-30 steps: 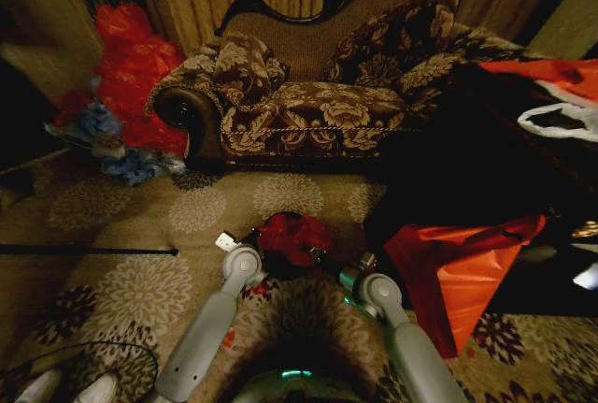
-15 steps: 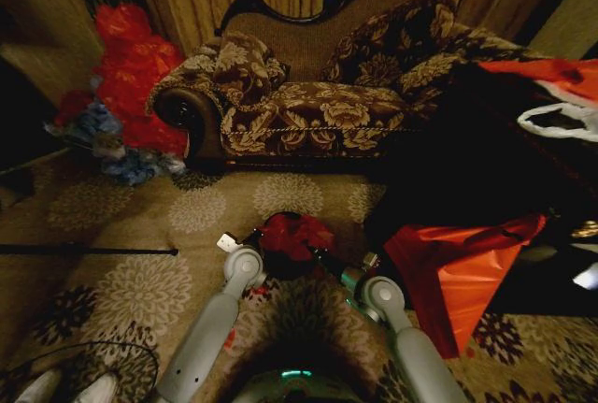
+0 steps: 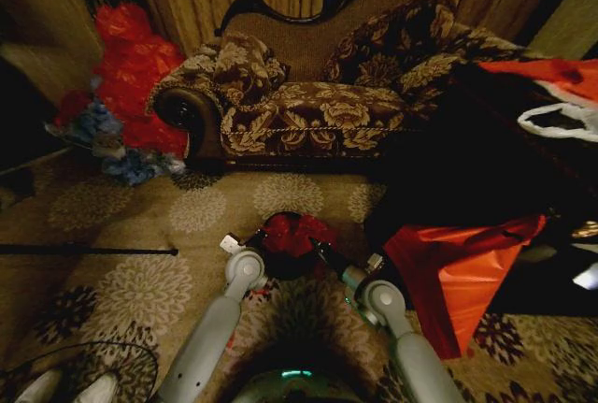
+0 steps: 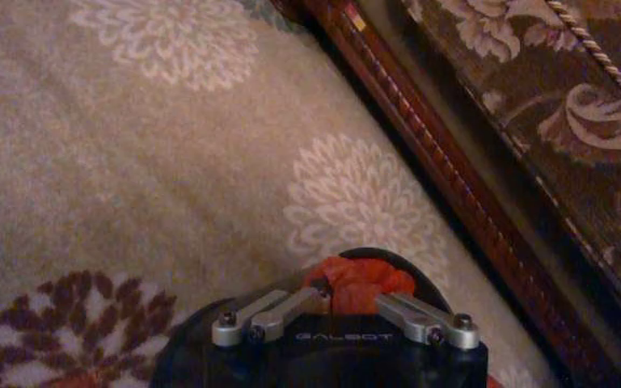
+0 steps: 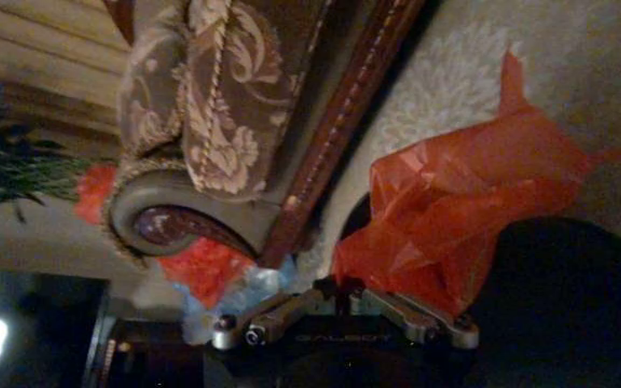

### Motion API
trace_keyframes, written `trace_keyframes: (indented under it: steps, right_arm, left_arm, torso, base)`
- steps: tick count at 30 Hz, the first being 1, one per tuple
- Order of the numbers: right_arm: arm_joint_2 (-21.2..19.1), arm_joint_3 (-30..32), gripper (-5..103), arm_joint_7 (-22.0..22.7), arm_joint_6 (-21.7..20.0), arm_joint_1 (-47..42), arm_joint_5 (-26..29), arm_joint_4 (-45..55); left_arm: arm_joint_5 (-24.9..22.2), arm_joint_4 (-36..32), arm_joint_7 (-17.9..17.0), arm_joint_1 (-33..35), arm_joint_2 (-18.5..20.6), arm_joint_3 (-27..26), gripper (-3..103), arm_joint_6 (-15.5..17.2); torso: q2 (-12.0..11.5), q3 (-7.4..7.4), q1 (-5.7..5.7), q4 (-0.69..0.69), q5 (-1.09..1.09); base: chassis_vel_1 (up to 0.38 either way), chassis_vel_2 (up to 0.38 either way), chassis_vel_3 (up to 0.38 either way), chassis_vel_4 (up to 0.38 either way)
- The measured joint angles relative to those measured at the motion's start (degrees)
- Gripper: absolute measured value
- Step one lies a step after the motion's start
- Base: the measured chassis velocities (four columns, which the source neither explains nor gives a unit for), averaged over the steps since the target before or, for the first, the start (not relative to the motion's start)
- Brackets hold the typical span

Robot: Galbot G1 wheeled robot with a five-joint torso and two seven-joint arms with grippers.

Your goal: Place a garbage bag over the trash bin.

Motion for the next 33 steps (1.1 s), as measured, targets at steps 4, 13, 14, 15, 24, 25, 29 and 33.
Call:
trace_keyframes:
  steps: [4, 13, 14, 15, 24, 25, 29, 33]
  right_arm:
    - [2.0, -0.2, 0, -1.3, -0.6, 0.7, -1.1, -2.6]
    - [3.6, -0.8, 0, -3.0, 0.0, 1.4, -3.2, -5.1]
    - [3.7, -0.7, 0, -3.4, 0.1, 1.6, -3.2, -5.5]
    - [3.7, -0.7, 0, -3.4, 0.1, 1.6, -3.2, -5.5]
    - [5.1, -0.6, 0, -5.1, -0.1, 2.4, -3.2, -6.7]
    - [5.1, -0.7, 0, -5.3, -0.7, 2.4, -3.3, -6.4]
    - [4.2, -1.4, 7, -5.5, -1.9, 1.9, -3.6, -5.1]
    - [3.3, -1.6, 19, -5.1, -2.1, 1.9, -3.7, -4.6]
  left_arm:
    - [0.0, 0.0, -0.2, -0.1, 0.1, 0.2, 0, -0.2]
    - [0.2, -0.3, -0.4, -0.1, 0.1, 0.4, 0, -0.4]
    - [0.3, -0.3, -0.4, 0.0, 0.0, 0.4, 0, -0.4]
    - [0.3, -0.3, -0.4, 0.0, 0.0, 0.4, 0, -0.4]
    - [0.4, -0.4, -0.4, 0.0, -0.1, 0.5, 0, -0.4]
    - [0.4, -0.4, -0.4, 0.0, -0.1, 0.6, 0, -0.4]
    - [0.4, -0.3, -0.4, -0.1, -0.1, 0.6, 0, -0.4]
    - [0.3, -0.2, -0.3, -0.1, 0.0, 0.5, 0, -0.4]
  torso:
    - [0.0, 0.0, 0.0, 0.01, 0.0]
    - [0.0, 0.0, 0.0, 0.0, -0.01]
    - [0.0, 0.0, 0.0, 0.0, -0.01]
    - [0.0, 0.0, 0.0, 0.0, -0.01]
    - [0.0, 0.0, 0.0, 0.0, -0.01]
    - [0.0, 0.0, 0.0, 0.0, 0.01]
    - [0.0, 0.0, 0.0, 0.01, 0.0]
    - [0.0, 0.0, 0.0, 0.0, 0.0]
  base:
    - [0.0, 0.0, 0.0, 0.0]
    - [0.0, 0.0, 0.0, 0.0]
    - [0.0, 0.0, 0.0, 0.0]
    - [0.0, 0.0, 0.0, 0.0]
    - [0.0, 0.0, 0.0, 0.0]
    - [0.0, 0.0, 0.0, 0.0]
    - [0.0, 0.0, 0.0, 0.0]
    - [0.0, 0.0, 0.0, 0.0]
